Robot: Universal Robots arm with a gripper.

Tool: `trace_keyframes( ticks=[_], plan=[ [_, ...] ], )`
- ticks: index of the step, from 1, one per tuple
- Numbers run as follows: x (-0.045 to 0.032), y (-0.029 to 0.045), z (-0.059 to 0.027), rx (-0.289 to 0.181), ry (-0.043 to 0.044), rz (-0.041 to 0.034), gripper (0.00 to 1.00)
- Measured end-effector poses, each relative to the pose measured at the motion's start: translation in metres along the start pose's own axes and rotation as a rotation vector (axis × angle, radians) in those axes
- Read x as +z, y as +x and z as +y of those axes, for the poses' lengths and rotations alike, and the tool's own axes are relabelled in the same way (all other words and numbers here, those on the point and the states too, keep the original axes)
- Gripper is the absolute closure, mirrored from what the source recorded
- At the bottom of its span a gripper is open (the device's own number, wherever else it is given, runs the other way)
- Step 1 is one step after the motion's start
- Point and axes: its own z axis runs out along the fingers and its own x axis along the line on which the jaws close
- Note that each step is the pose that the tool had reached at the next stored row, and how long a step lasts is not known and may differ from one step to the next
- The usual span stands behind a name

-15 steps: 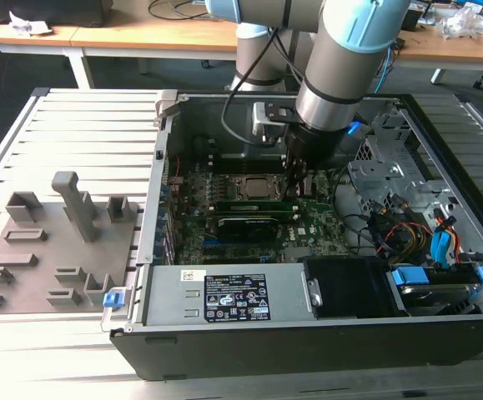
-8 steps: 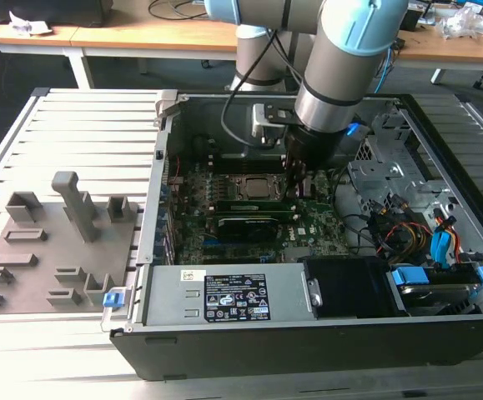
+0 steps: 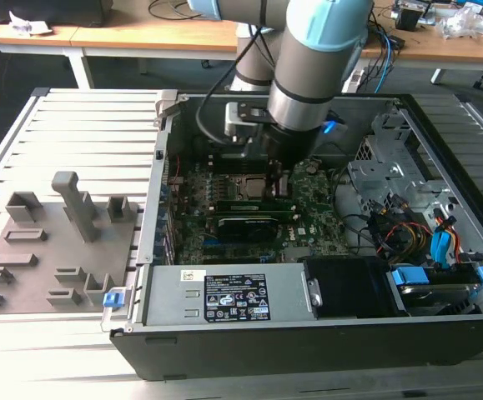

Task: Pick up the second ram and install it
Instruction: 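Press down the second ram until it locks into place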

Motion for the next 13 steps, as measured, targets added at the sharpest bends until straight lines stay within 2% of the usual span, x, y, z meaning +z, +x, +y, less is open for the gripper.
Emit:
trace_keyframes(
  ticks=[1, 2, 7, 9, 13],
  plan=[
    [0.0013, 0.0006, 0.0129, 0.0, 0.0018, -0.0004, 0.89],
    [0.002, 0.0011, 0.0202, 0.0, 0.0028, -0.0002, 0.89],
    [0.0066, 0.0028, 0.0497, -0.001, 0.0089, -0.0004, 0.89],
    [0.0078, 0.003, 0.0541, 0.0, 0.0093, -0.0004, 0.89],
    [0.0107, 0.0031, 0.054, -0.001, 0.0088, -0.0044, 0.89]
  ],
)
